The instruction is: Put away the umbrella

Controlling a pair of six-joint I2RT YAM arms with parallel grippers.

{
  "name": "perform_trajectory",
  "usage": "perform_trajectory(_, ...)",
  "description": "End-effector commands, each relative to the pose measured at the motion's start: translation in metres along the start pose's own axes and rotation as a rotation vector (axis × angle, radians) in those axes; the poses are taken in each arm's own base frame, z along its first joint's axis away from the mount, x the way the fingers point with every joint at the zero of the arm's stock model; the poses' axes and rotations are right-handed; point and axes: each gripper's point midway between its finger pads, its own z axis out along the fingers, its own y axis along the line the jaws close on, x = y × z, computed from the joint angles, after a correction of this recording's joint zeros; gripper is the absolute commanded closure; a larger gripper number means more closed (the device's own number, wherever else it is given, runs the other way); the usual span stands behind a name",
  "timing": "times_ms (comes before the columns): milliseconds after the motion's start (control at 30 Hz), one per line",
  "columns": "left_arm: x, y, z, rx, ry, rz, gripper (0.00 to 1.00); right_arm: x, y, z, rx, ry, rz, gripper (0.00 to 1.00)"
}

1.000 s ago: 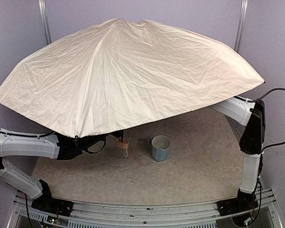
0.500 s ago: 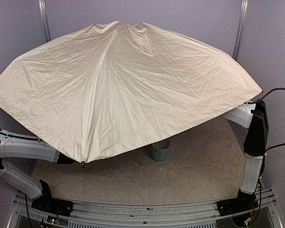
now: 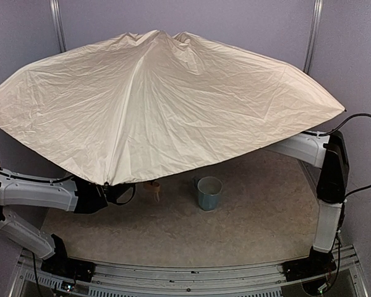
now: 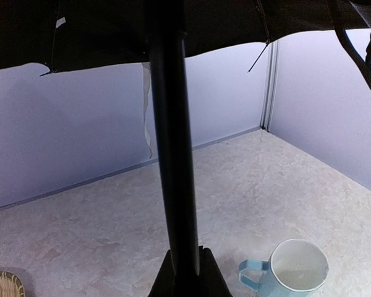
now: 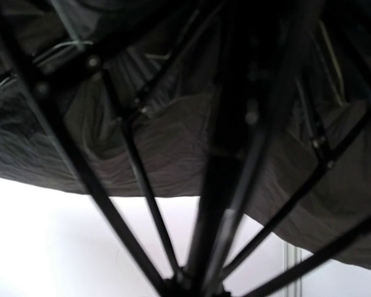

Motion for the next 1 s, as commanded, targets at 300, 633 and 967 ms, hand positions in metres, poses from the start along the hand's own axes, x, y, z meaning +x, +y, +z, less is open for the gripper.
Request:
perform_trajectory(300,-0.264,0.035,-0.102,0.027,-0.859,-0.221,1.0,0.312,0.019,-0.089,0.031,0.839,0.189,0.92)
perform_trajectory(633,-0.262,0.044,-0.098,0.03,-0.844,-0.217,1.0,0.334,0.033,-0.1,0.008,0.891,0.243,0.92)
perform_trajectory(967,-0.227,0.047,-0.084,0.035,-0.737,-0.248,1.0,0.29,0.013,-0.084,0.025,0.778,0.303,0.98)
